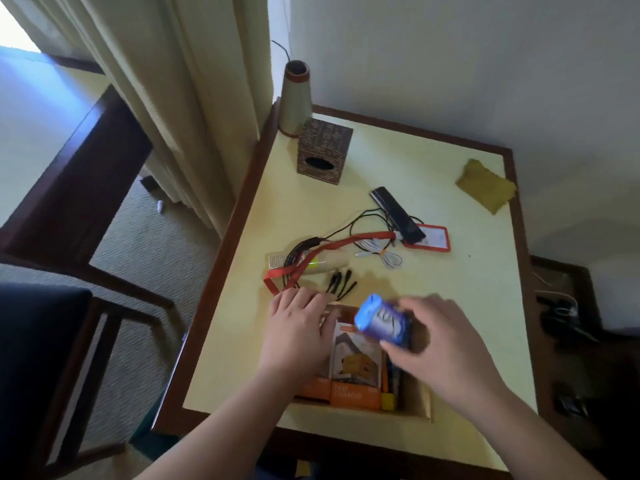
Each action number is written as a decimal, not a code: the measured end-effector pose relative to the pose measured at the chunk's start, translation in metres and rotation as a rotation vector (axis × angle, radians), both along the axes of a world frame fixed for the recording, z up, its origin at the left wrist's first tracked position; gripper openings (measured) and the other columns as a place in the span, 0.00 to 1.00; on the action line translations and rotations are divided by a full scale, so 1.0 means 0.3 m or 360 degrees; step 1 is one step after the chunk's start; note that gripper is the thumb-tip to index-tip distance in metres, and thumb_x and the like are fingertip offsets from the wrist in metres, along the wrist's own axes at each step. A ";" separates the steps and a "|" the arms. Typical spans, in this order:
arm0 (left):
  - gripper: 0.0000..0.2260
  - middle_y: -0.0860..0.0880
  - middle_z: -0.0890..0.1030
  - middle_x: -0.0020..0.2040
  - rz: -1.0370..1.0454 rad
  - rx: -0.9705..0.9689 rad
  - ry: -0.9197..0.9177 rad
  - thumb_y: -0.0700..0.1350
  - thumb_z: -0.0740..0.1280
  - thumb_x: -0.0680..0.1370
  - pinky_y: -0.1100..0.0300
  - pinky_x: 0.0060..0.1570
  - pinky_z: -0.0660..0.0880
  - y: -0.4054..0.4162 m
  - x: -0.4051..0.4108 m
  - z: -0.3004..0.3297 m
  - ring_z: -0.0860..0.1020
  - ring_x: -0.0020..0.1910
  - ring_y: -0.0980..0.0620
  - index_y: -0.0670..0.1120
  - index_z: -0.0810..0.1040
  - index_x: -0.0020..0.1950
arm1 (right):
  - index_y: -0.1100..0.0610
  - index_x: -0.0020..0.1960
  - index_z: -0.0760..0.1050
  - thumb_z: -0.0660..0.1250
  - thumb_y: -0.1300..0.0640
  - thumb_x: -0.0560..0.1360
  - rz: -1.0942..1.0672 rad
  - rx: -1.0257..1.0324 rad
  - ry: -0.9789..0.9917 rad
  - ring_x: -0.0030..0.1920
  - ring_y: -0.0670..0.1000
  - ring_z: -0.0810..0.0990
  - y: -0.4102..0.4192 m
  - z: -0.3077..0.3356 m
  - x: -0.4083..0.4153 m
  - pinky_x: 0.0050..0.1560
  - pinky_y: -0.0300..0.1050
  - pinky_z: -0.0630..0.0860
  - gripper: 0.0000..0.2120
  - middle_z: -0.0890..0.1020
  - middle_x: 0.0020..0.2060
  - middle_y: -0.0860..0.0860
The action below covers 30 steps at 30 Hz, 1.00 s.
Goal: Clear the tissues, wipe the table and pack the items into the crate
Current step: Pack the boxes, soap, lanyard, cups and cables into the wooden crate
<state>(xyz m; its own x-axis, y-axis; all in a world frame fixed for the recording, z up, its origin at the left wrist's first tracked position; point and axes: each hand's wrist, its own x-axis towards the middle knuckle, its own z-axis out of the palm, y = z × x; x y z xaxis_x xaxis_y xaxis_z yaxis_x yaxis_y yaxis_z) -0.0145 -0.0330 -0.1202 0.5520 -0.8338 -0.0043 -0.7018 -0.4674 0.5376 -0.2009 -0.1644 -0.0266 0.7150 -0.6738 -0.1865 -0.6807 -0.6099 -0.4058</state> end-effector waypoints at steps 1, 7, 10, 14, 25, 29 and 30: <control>0.14 0.56 0.80 0.58 0.0000 0.0011 -0.0015 0.57 0.63 0.83 0.53 0.67 0.63 0.001 -0.001 -0.002 0.73 0.62 0.50 0.54 0.81 0.64 | 0.40 0.67 0.73 0.76 0.39 0.70 0.0061 0.0027 0.0128 0.54 0.44 0.71 0.017 -0.003 -0.039 0.50 0.39 0.73 0.27 0.75 0.53 0.40; 0.13 0.56 0.79 0.58 -0.0011 0.0013 -0.0054 0.58 0.62 0.84 0.49 0.70 0.67 0.004 -0.004 -0.002 0.73 0.62 0.50 0.55 0.80 0.64 | 0.38 0.72 0.68 0.70 0.38 0.75 0.0346 0.0083 0.0626 0.61 0.47 0.68 0.070 -0.061 -0.131 0.57 0.43 0.73 0.27 0.75 0.61 0.39; 0.13 0.56 0.79 0.58 -0.0002 0.0015 -0.0049 0.58 0.62 0.84 0.48 0.69 0.69 0.003 -0.006 -0.011 0.73 0.61 0.50 0.55 0.80 0.63 | 0.39 0.76 0.67 0.69 0.40 0.77 0.0379 0.0037 0.0713 0.64 0.51 0.68 0.085 -0.096 -0.131 0.58 0.47 0.73 0.29 0.76 0.66 0.43; 0.13 0.56 0.79 0.58 -0.0004 0.0018 -0.0054 0.58 0.63 0.84 0.46 0.68 0.70 0.001 -0.006 -0.022 0.73 0.61 0.50 0.55 0.80 0.64 | 0.37 0.79 0.62 0.68 0.41 0.79 0.0460 -0.0015 0.0789 0.66 0.54 0.69 0.077 -0.123 -0.129 0.58 0.50 0.73 0.30 0.75 0.69 0.47; 0.13 0.58 0.79 0.59 0.0016 -0.0015 -0.0056 0.58 0.64 0.83 0.47 0.69 0.70 0.003 -0.009 -0.014 0.73 0.61 0.51 0.56 0.80 0.64 | 0.37 0.78 0.60 0.66 0.48 0.81 0.0661 -0.0116 0.0717 0.68 0.56 0.69 0.053 -0.120 -0.140 0.59 0.53 0.69 0.29 0.75 0.69 0.48; 0.12 0.58 0.80 0.59 0.0029 -0.0035 -0.0057 0.58 0.65 0.83 0.49 0.69 0.69 0.003 -0.014 -0.009 0.73 0.62 0.52 0.56 0.80 0.64 | 0.39 0.75 0.64 0.63 0.47 0.82 0.0526 -0.0140 0.0597 0.65 0.52 0.68 0.025 -0.065 -0.107 0.59 0.51 0.65 0.22 0.75 0.65 0.44; 0.13 0.59 0.79 0.59 0.0030 -0.0030 -0.0053 0.58 0.65 0.83 0.50 0.69 0.68 0.003 -0.014 -0.008 0.73 0.62 0.53 0.57 0.80 0.64 | 0.40 0.74 0.65 0.63 0.45 0.82 0.0512 -0.0156 0.0586 0.65 0.51 0.68 0.021 -0.058 -0.097 0.59 0.51 0.65 0.21 0.76 0.65 0.43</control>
